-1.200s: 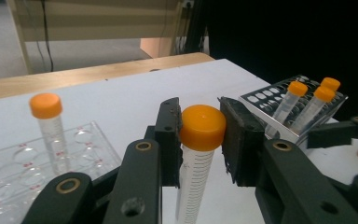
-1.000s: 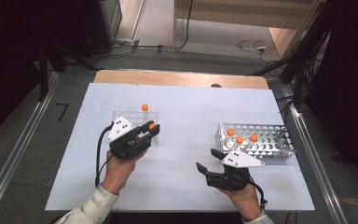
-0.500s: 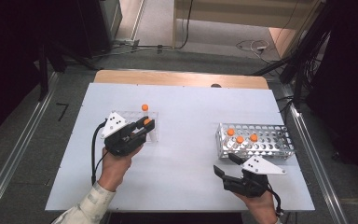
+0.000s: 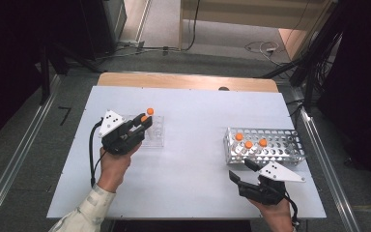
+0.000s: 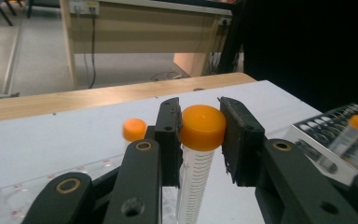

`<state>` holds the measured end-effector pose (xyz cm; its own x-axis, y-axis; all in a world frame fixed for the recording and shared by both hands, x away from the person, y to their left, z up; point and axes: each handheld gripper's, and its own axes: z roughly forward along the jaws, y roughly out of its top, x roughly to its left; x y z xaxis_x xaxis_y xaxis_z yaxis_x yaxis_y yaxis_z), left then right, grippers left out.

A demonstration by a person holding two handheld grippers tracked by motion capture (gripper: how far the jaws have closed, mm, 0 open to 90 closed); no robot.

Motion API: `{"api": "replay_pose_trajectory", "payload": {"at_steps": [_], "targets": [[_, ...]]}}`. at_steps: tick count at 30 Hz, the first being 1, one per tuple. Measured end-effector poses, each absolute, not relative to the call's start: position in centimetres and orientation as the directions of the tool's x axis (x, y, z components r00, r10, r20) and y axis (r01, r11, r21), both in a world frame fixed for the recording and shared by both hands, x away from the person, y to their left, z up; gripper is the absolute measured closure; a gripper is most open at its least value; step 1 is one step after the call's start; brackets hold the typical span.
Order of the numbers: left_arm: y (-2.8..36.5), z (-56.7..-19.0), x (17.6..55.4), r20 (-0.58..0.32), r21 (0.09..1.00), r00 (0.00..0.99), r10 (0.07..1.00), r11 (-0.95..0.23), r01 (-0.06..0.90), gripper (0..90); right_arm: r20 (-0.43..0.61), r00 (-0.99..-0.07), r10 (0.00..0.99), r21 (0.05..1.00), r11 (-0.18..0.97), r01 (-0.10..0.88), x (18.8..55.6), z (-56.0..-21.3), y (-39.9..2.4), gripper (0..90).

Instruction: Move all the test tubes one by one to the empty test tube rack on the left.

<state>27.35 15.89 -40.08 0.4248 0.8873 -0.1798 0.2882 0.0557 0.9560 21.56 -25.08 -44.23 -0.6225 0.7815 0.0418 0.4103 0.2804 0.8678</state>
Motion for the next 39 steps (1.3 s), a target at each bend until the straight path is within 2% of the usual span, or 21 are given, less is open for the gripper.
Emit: {"api": "replay_pose_trajectory", "payload": {"at_steps": [12,22,39], "targets": [[17.1,-39.6,30.0,-0.182,0.955,0.349,0.919,0.081,0.285,69.3,0.046,-0.614,0.788,0.870,0.271,0.412,21.7,-44.3,-25.2,29.3],[16.8,-39.5,32.2,-0.131,0.965,0.294,0.947,0.053,0.257,69.3,0.044,-0.615,0.787,0.871,0.272,0.410,21.7,-44.3,-25.2,29.4],[16.0,-40.8,33.7,-0.087,0.958,0.269,0.959,0.007,0.286,69.1,0.043,-0.615,0.787,0.871,0.272,0.410,21.7,-44.3,-25.2,29.6]]}}
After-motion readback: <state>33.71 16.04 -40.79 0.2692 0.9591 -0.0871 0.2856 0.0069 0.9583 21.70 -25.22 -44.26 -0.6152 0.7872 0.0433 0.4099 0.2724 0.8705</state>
